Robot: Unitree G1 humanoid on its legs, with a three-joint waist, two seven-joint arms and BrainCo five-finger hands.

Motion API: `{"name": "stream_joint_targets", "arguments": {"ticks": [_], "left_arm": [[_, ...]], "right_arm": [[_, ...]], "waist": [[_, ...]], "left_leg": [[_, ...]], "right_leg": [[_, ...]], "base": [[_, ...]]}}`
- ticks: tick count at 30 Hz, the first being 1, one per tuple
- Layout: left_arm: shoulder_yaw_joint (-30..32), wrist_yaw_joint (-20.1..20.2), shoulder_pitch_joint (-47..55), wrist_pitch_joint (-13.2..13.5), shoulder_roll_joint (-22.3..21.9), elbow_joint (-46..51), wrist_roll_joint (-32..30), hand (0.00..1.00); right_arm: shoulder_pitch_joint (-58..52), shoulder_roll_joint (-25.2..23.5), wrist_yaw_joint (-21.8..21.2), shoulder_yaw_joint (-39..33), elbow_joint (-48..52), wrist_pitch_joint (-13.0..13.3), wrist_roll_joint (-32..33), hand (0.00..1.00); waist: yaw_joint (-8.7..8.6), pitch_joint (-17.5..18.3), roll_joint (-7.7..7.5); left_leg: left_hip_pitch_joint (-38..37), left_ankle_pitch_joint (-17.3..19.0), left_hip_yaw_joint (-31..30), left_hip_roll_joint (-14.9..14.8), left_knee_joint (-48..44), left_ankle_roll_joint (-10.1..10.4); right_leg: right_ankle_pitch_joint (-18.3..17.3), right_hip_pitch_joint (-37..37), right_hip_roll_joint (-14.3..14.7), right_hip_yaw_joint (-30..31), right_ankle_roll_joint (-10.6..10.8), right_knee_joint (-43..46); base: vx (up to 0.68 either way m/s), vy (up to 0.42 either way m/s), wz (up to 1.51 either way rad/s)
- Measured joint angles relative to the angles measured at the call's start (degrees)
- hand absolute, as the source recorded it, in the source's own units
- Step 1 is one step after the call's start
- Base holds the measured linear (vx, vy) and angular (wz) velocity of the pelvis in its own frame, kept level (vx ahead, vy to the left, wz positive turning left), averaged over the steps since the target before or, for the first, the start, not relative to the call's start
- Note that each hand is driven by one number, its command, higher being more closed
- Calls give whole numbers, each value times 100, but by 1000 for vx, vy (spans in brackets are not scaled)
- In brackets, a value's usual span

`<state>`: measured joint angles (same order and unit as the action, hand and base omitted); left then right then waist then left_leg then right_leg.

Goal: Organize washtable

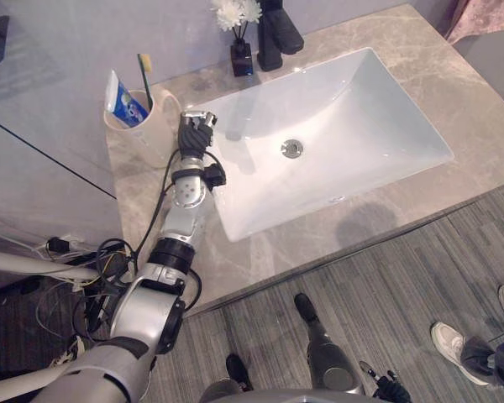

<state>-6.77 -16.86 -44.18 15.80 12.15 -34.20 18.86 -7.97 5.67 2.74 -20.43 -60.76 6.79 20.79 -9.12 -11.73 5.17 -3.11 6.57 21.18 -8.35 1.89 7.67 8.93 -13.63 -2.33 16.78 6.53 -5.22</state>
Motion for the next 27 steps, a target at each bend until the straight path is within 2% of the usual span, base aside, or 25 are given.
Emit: {"name": "stream_joint_targets", "arguments": {"ticks": [6, 10, 12, 13, 15, 19, 25, 27], "left_arm": [[-624, 162, 854, -13, -89, 1155, -2, 100], [-783, 338, 1374, 22, -102, 1926, -3, 100], [-799, 419, 1563, 36, -107, 2107, -2, 100], [-854, 484, 1673, 52, -130, 2142, -2, 100], [-899, 545, 1854, 56, -178, 2212, 1, 100], [-909, 705, 2340, 71, -279, 2596, 69, 100], [-862, 927, 3272, 86, -286, 3307, 119, 100], [-563, 1018, 3771, 94, -288, 3585, 117, 100]], "right_arm": [[0, 1, -22, 1, -4, -2, 1, 0], [-18, -1, -31, 3, -9, -7, 5, 0], [-26, 11, -32, 2, -9, -7, 10, 0], [-35, 20, -32, 2, -10, -7, 51, 0], [-51, 33, -35, 3, -9, -5, 54, 0], [-52, 44, -34, 37, -8, 2, 60, 0], [-117, 52, -30, 182, -60, 6, 105, 0], [-104, 54, -32, 271, -67, 13, 291, 0]], "waist": [[31, 4, 15], [60, 29, 40], [105, 51, 74], [180, 83, 115], [194, 139, 157], [257, 167, 169], [362, 390, 163], [402, 490, 119]], "left_leg": [[-132, -1, -148, 0, -25, -2], [-127, -5, -405, 12, -129, -9], [-119, -28, -508, 11, -136, -36], [-117, -41, -600, 12, -135, -42], [-99, -72, -709, 18, -125, -48], [-99, -122, -857, 12, -115, -43], [-125, -154, -1058, -2, -127, -44], [-134, -155, -1115, -2, -136, -45]], "right_leg": [[-3, 235, -50, -162, -3, 0], [-14, 428, -117, -411, -14, -2], [-24, 512, -148, -523, -25, -3], [-31, 569, -175, -616, -31, -4], [-48, 616, -200, -723, -36, -5], [-71, 673, -216, -847, -36, -4], [-84, 791, -244, -1058, -31, -4], [-91, 837, -254, -1122, -30, -4]], "base": [[-5, 7, 10], [-60, 3, 31], [-88, -6, 33], [-82, -6, 31], [-58, -8, 32], [-33, -15, 20], [15, -10, 15], [5, 4, 13]]}}
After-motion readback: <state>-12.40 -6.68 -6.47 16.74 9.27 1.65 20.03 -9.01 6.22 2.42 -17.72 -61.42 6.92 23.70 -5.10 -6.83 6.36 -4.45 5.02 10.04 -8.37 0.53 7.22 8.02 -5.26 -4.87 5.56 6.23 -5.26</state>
